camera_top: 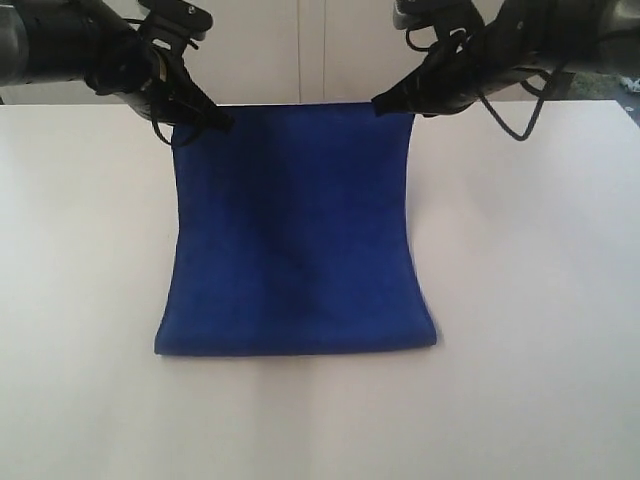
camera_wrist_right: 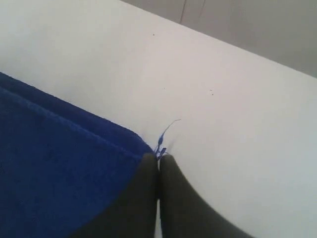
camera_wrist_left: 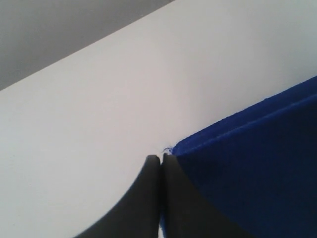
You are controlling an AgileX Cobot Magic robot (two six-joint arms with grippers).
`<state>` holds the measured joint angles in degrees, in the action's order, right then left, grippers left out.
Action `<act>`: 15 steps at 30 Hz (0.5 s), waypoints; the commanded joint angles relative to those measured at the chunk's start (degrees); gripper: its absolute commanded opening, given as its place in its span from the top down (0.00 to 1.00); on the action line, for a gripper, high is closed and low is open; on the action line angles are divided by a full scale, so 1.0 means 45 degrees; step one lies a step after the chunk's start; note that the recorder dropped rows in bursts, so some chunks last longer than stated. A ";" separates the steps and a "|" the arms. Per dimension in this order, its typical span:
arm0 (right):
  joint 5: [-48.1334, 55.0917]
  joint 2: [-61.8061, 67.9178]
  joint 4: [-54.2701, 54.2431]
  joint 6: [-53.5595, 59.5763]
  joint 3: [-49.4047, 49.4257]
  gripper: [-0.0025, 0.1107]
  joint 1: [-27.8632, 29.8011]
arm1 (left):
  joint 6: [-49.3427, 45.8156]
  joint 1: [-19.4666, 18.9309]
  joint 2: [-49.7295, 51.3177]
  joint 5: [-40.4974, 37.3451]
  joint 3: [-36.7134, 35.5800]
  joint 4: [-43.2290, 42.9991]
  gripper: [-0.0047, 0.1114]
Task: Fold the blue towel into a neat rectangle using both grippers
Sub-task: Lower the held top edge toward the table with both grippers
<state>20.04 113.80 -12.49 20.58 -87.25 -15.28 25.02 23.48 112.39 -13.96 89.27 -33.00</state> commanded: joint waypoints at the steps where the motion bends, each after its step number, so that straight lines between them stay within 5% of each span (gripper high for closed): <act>1: -0.0437 0.0507 0.0170 0.0023 -0.0355 0.98 0.0144 | 0.0067 -0.0214 0.0327 0.0242 0.0153 -0.0206 0.96; 15: -0.0853 0.1535 0.0170 0.0023 -0.1075 0.98 0.0144 | 0.0114 -0.0621 0.1229 0.0882 0.0899 -0.0206 0.96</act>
<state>17.13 120.96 -12.49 20.58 -90.79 -15.28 25.02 21.33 117.94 -9.29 91.69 -33.00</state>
